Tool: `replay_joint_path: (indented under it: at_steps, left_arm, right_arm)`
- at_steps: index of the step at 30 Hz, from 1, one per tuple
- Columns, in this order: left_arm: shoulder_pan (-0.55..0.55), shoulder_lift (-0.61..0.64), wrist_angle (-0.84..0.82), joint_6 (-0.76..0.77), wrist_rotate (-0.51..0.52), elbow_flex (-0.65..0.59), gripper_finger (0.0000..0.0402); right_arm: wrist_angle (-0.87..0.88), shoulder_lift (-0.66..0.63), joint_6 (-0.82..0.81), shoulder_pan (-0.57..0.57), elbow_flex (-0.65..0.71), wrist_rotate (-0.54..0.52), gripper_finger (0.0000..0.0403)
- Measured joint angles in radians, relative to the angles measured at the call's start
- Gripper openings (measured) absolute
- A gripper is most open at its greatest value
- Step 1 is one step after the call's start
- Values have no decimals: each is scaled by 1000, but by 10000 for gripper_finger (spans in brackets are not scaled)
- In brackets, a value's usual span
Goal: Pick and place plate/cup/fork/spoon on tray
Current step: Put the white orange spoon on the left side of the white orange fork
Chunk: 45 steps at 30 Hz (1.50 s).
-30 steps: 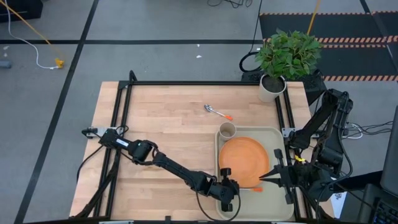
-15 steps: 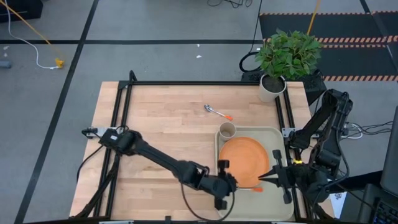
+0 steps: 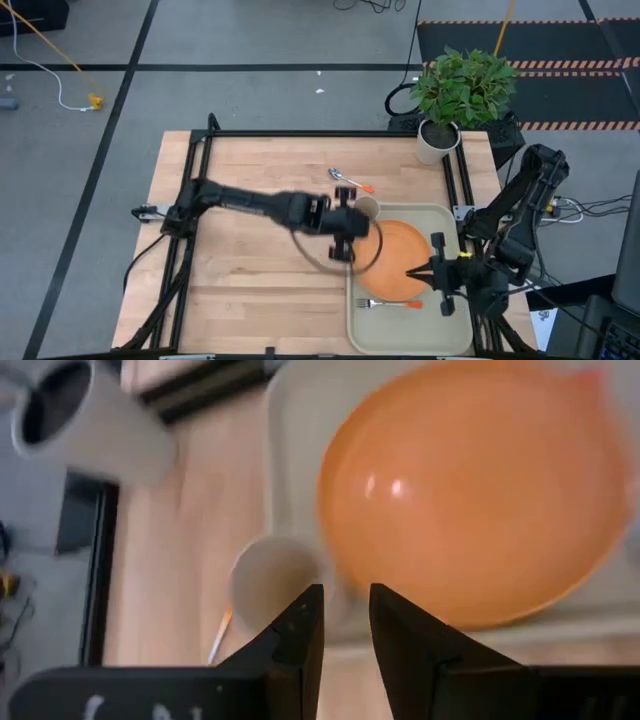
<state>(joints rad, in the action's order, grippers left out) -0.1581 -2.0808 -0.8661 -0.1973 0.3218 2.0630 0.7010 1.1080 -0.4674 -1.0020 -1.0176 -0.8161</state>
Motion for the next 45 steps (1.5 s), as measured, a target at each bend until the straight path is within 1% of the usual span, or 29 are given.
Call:
replay_joint_path:
  at_steps: [2,4,6,9,11,13,15,17,19,23,25,27,30,31,33,36,38,42,44,45]
  left_arm:
    - [46,4,-18,-23,-21,-33,88]
    - [89,22,-3,-57,-34,-93,88]
    - [131,34,77,-104,-67,-163,88]
    - [204,66,187,-167,-143,-290,88]
    - [260,70,273,-209,-148,-350,88]
    - [314,74,273,-250,-149,-394,88]
    - [364,73,335,-290,-187,-419,88]
    - [404,73,309,-296,-240,-431,88]
    - [435,70,321,-290,-299,-440,88]
    - [476,70,351,-341,-429,-443,88]
    - [489,60,383,-375,-471,-448,88]
    - [505,50,380,-401,-480,-453,88]
    - [522,23,400,-411,-482,-452,88]
    - [526,15,381,-410,-485,-453,88]
    - [526,-2,405,-409,-488,-452,88]
    - [524,-24,399,-412,-489,-452,89]
    - [525,-30,392,-404,-488,-452,89]
    - [516,-29,378,-347,-464,-452,88]
    - [503,-21,359,-308,-448,-452,88]
    - [498,-18,357,-287,-444,-452,88]
  right_arm:
    - [2,0,31,21,0,0,11]
    - [6,-2,66,42,1,0,11]
    - [17,-4,108,69,1,-2,11]
    - [38,-13,156,112,1,-42,11]
    - [50,-25,187,143,1,-77,11]
    - [59,-42,224,183,1,-103,11]
    - [61,-62,251,225,2,-102,11]
    - [61,-84,256,275,1,-101,11]
    - [62,-100,260,330,1,-101,11]
    - [34,-114,309,476,1,-102,11]
    - [-2,-114,363,554,1,-96,11]
    - [-42,-111,423,625,1,-56,11]
    - [-92,-108,490,712,1,43,11]
    - [-98,-107,499,735,1,76,11]
    - [-109,-107,505,775,1,125,11]
    - [-116,-108,498,813,10,159,11]
    - [-140,-108,493,831,36,165,11]
    - [-272,-106,481,891,131,171,11]
    - [-352,-98,487,945,186,221,11]
    - [-380,-97,489,979,215,263,11]
